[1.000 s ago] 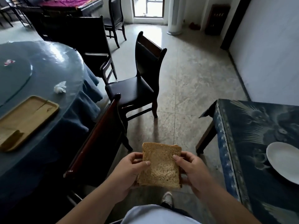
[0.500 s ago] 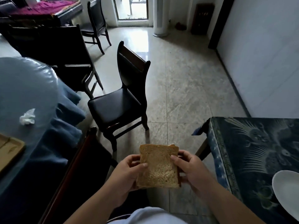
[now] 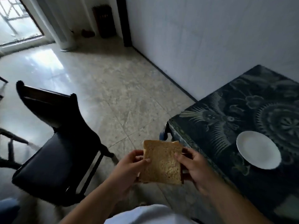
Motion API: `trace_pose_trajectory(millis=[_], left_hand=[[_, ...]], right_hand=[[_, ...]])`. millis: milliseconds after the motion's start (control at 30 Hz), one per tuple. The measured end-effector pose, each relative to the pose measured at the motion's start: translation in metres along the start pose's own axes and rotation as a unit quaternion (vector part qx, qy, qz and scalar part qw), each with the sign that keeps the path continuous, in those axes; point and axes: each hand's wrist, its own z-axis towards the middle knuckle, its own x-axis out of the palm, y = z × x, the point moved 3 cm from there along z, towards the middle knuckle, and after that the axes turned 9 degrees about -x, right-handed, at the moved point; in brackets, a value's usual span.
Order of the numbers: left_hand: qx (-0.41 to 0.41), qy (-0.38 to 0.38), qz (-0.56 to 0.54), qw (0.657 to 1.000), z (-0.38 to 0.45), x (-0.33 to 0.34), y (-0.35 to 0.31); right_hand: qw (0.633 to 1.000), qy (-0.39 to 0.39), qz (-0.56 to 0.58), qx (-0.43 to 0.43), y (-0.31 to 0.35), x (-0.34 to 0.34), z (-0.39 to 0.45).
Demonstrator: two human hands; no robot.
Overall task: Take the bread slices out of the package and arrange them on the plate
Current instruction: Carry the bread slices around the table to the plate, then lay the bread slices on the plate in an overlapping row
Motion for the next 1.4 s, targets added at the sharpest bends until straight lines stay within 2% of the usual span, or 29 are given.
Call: trace_pose_trajectory(millis=[133, 300, 467, 633, 900, 1100, 1267, 1400], left_hand=[[-0.02, 0.101, 0.094, 0.99, 0.034, 0.038, -0.022], [-0.03, 0.205, 0.198, 0.958, 0.055, 0.113, -0.026], [-0.04, 0.271, 0.276, 0.921, 0.066, 0.189, -0.012], [-0.045, 0.281, 0.333, 0.899, 0.077, 0.242, -0.001], [-0.059, 0.28, 0.359, 0.888, 0.099, 0.282, 0.006], [-0.037, 0.276, 0.395, 0.875, 0.136, 0.31, -0.006], [-0.034, 0.287, 0.427, 0.857, 0.174, 0.344, -0.024], [0.018, 0.267, 0.492, 0.828, 0.212, 0.382, -0.034]], right_hand=[[0.992, -0.119, 0.043, -0.021, 0.002, -0.037, -0.019], [0.961, -0.262, 0.083, -0.025, -0.009, -0.088, -0.062], [0.929, -0.351, 0.116, -0.032, -0.022, -0.14, -0.098], [0.919, -0.363, 0.151, -0.041, -0.028, -0.177, -0.113], [0.913, -0.372, 0.166, -0.021, -0.038, -0.217, -0.105], [0.905, -0.395, 0.158, -0.015, -0.033, -0.242, -0.073], [0.88, -0.447, 0.163, 0.009, -0.033, -0.269, -0.035], [0.861, -0.484, 0.153, 0.022, -0.028, -0.299, 0.001]])
